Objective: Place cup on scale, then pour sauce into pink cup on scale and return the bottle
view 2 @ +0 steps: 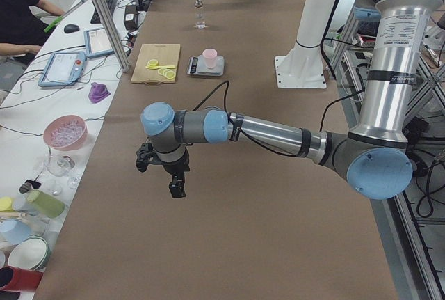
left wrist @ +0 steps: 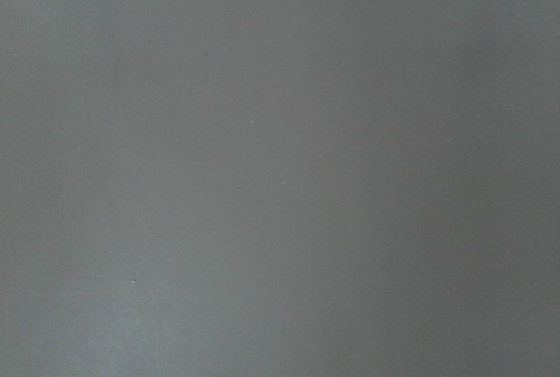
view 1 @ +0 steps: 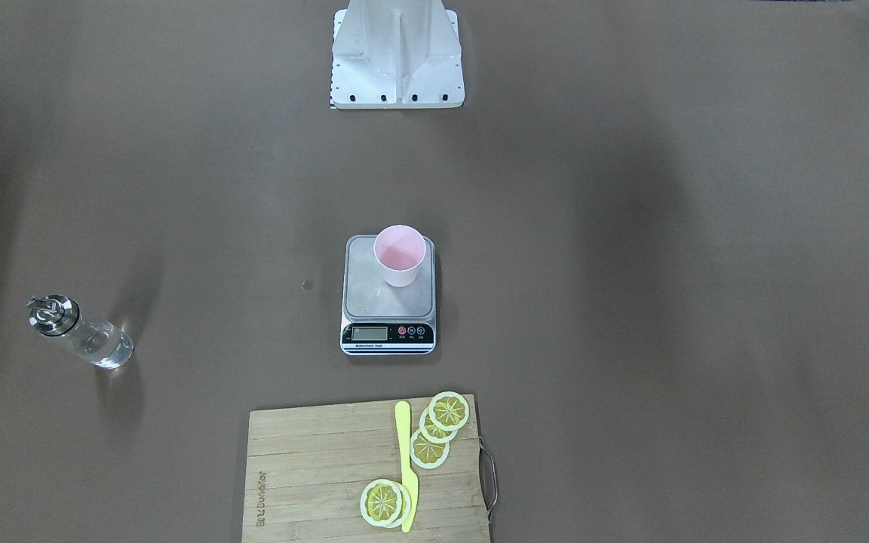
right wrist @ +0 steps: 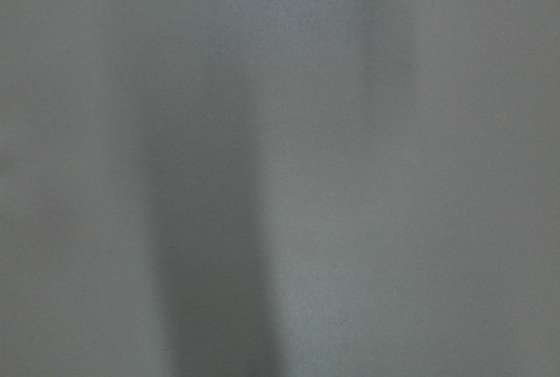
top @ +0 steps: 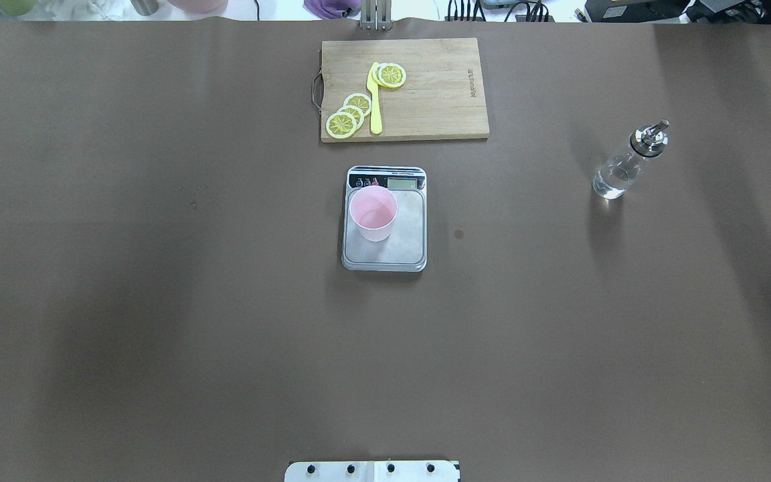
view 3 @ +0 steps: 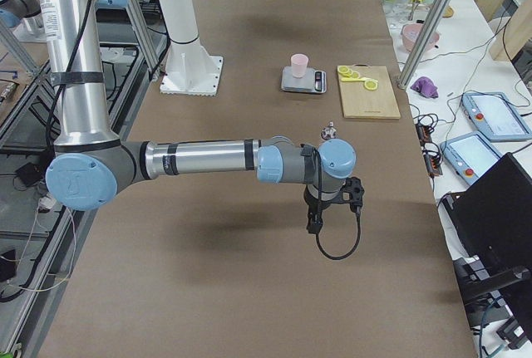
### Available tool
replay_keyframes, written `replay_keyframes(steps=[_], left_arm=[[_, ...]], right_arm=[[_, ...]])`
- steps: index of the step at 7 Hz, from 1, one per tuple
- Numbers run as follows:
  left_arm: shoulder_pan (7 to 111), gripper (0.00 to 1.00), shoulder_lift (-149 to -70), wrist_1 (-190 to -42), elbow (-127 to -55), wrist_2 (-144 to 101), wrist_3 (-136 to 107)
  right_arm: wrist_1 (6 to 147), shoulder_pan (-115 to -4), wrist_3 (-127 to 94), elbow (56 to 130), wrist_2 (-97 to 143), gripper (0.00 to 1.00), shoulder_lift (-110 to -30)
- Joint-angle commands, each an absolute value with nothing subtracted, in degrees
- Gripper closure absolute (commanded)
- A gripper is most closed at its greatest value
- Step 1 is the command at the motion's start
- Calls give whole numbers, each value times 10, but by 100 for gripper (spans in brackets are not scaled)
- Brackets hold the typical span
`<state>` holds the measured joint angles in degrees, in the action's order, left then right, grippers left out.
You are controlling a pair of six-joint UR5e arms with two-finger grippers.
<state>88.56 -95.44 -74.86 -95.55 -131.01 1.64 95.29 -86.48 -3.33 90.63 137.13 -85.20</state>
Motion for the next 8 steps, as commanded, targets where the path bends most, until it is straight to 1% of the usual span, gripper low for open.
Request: replay_keyframes(steps=[1, 2, 4, 6, 8], left_arm=[[913, 2, -931, -747, -967, -1310, 23], [912, 2, -933, -750, -955, -1310, 23], [913, 2, -932, -747, -957, -1310, 23], [912, 2, -935, -751, -953, -1309, 23], [913, 2, -931, -749, -956, -1310, 23]], right_arm=[[954, -865, -34, 905, 1371, 0, -846], [954, -865, -34, 904, 1372, 0, -846], [954, -865, -34, 906, 1382, 0, -845], [959, -862, -33, 890, 1383, 0, -821], [960, -864, -33, 895, 1383, 0, -822]])
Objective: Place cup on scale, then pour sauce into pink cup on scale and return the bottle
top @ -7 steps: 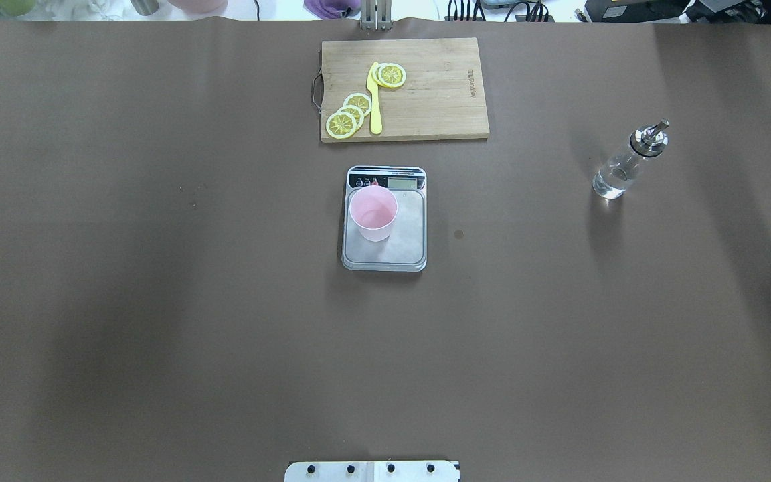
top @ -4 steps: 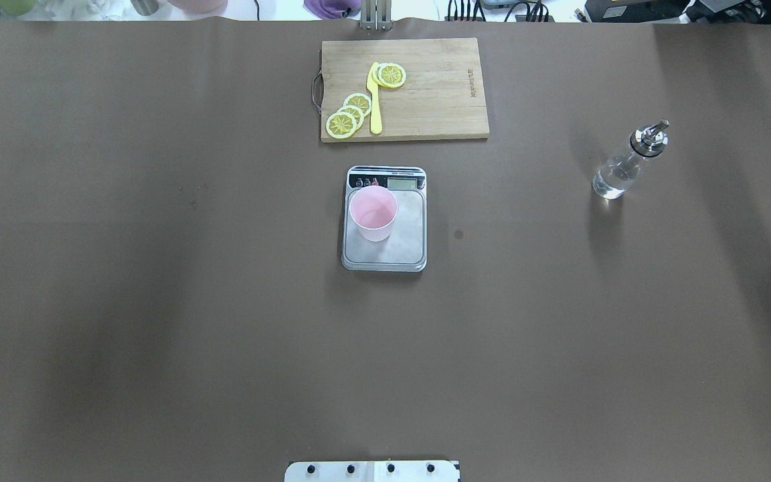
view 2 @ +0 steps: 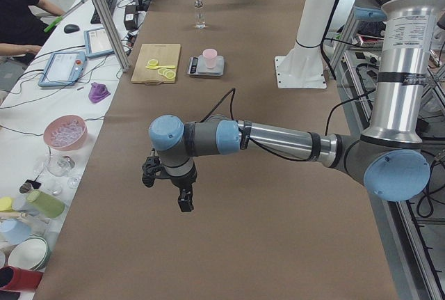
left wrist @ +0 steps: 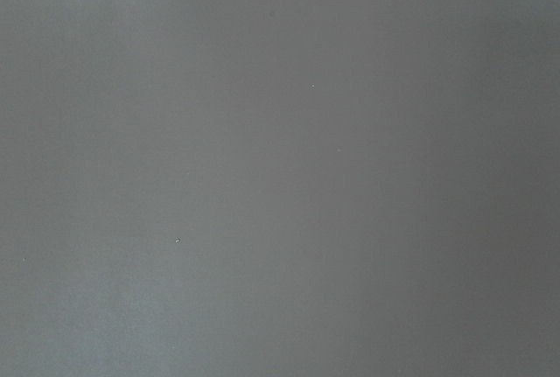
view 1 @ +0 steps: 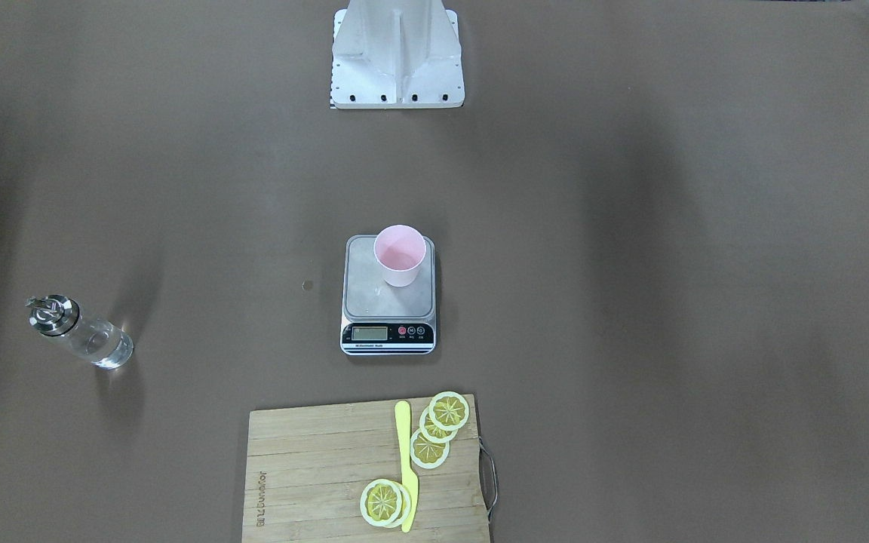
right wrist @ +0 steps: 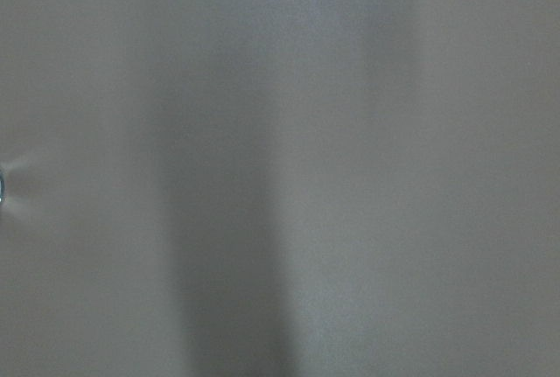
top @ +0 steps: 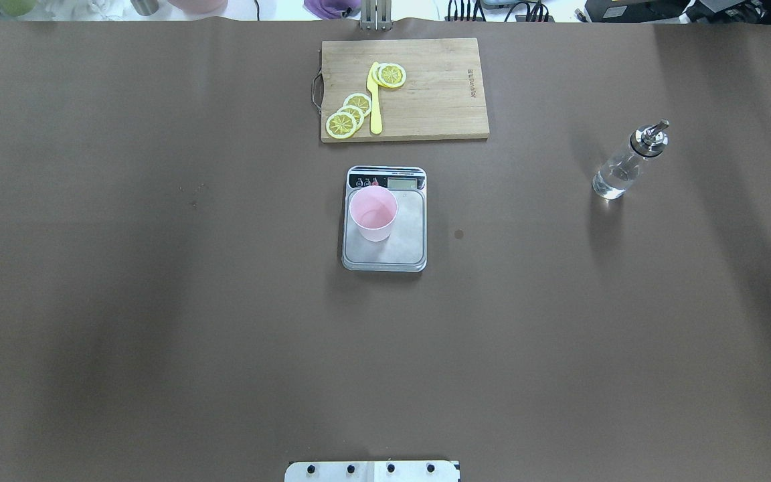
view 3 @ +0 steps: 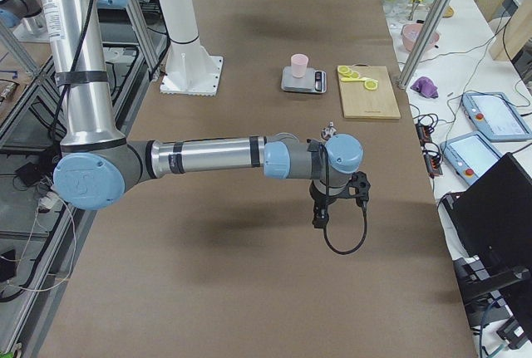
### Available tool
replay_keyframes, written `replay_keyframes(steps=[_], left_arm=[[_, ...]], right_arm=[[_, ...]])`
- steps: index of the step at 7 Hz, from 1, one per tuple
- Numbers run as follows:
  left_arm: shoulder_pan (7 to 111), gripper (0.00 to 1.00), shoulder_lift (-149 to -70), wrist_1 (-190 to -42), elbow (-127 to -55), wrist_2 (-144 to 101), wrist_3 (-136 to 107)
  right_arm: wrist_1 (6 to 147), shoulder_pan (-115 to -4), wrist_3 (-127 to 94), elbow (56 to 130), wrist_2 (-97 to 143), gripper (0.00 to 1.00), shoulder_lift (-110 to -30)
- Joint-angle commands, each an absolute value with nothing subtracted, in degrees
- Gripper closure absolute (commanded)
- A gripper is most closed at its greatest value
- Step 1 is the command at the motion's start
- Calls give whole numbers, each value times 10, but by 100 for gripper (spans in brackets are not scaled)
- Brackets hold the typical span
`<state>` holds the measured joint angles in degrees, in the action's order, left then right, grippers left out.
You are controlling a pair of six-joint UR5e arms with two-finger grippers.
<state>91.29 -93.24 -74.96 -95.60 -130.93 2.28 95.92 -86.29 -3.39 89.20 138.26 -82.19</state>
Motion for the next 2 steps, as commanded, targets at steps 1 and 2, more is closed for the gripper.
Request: replay_keyframes(steps=[1, 2], left_arm=[[913, 2, -932, -750, -955, -1309, 24], [913, 2, -930, -752, -957, -1310, 24]], right_arm=[[960, -865, -33, 899, 1383, 0, -824], [960, -865, -33, 899, 1383, 0, -823]])
